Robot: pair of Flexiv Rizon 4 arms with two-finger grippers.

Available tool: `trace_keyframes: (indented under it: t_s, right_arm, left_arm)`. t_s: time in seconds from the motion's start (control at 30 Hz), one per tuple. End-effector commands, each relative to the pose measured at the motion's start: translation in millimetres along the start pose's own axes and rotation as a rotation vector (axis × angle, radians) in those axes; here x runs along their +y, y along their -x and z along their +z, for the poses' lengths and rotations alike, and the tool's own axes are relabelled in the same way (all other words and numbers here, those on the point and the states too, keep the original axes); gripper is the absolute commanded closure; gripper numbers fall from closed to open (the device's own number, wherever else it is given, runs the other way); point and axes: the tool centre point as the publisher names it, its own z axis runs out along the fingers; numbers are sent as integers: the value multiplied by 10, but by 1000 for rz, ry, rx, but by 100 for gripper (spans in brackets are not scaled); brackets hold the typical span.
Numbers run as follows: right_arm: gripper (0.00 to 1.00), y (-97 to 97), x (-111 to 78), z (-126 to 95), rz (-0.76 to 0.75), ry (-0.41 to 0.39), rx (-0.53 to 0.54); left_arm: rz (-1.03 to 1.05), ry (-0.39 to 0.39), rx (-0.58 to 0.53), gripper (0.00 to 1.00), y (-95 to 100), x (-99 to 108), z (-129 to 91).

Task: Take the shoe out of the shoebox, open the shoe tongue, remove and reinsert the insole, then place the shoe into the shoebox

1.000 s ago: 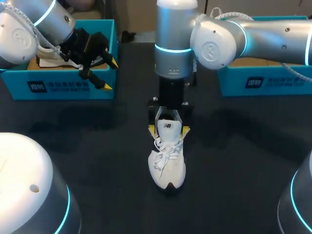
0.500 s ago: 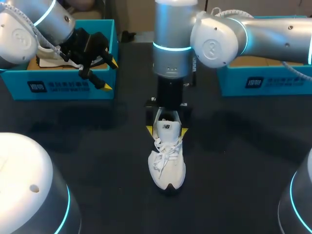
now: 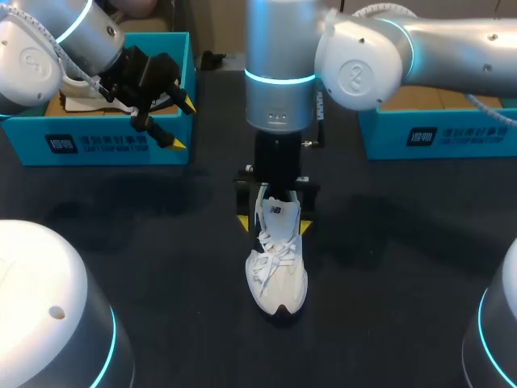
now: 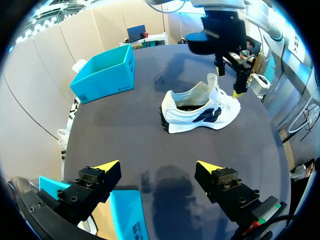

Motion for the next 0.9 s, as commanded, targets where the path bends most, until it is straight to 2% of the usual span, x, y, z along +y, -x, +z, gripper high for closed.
trace_keyframes:
  t_s: [0.03,0.13,0.23,0.43,0.9]
  right_arm:
    - [50,38,-51,-18,5,11,5]
    - [65,36,-46,-24,5,15,7]
    - [74,51,-11,-9,5,17,8]
    - [70,25,111,27,-15,12,17]
    - [74,74,501,128,-62,16,19]
  left_arm:
    - [0,4,1,0,2,-3,-1]
    - [0,4,1,0,2,-3,-1]
    - [0,4,1,0,2,-3,-1]
    - [0,4,1,0,2,-3,-1]
    - [0,4,1,0,2,-3,-1]
